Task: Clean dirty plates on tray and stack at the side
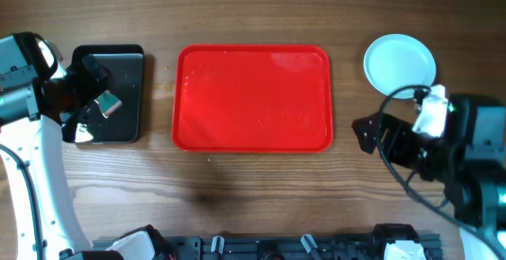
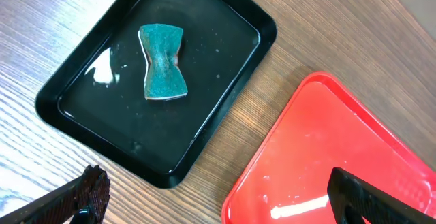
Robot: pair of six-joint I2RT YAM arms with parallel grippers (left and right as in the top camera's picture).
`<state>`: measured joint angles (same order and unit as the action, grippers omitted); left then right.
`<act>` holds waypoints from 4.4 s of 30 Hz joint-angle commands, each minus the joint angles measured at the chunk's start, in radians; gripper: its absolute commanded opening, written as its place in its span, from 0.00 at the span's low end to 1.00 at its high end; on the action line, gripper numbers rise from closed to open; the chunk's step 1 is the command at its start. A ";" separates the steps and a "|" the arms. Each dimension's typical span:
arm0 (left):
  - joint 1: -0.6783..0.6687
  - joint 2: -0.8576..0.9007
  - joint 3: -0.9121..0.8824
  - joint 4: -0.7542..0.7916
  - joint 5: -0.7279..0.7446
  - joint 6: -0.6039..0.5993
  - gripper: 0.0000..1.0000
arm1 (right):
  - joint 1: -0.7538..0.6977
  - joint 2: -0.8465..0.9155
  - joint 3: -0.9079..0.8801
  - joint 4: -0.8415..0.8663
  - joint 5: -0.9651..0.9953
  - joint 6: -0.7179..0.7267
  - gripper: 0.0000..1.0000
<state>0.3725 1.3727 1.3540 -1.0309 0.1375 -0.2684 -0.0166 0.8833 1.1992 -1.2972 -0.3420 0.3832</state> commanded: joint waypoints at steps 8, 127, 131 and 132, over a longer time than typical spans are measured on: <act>0.001 0.003 0.004 0.002 0.015 -0.008 1.00 | 0.004 0.002 0.003 -0.102 0.170 0.196 1.00; -0.343 -1.370 -1.348 0.959 -0.158 -0.001 1.00 | 0.043 -0.880 -1.194 1.299 0.283 -0.383 1.00; -0.343 -1.370 -1.348 0.959 -0.158 -0.001 1.00 | 0.043 -0.880 -1.194 1.299 0.283 -0.383 1.00; -0.343 -1.370 -1.349 0.959 -0.158 -0.001 1.00 | 0.043 -0.880 -1.194 1.299 0.283 -0.383 1.00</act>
<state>0.0219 0.0143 0.0113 -0.0723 -0.0254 -0.2749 0.0193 0.0128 0.0067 0.0006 -0.0696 0.0128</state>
